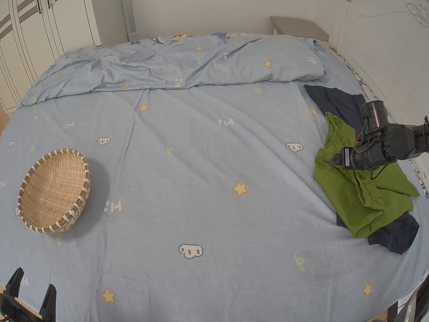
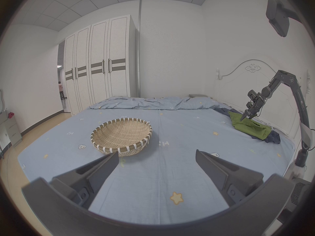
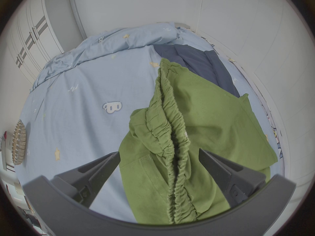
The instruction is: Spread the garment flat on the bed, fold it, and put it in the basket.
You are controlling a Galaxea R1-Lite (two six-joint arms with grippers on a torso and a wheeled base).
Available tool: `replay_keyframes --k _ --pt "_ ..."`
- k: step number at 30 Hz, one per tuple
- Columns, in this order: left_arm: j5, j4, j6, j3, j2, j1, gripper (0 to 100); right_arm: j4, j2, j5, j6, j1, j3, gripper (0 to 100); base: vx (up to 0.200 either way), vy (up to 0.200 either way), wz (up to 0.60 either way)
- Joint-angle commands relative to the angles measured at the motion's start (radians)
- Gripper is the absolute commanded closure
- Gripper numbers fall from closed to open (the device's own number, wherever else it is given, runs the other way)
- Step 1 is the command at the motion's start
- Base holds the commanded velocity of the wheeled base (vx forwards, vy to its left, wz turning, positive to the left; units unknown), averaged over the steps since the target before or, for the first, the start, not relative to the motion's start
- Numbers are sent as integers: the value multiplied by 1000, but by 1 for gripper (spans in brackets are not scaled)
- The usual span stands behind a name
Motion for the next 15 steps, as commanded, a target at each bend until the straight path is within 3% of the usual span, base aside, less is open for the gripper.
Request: replay_keyframes --k 1,2,3,15 --pt "0 0 -1 18 -7 0 0 0 21 1 1 -2 -1 0 0 0 0" --pt "0 0 -1 18 -7 0 0 0 21 1 1 -2 -1 0 0 0 0" --pt "0 0 -1 18 -7 0 0 0 22 1 1 -4 1 100 0 0 0" --pt "0 0 -1 18 -7 0 0 -8 21 3 20 8 -28 100 0 0 0"
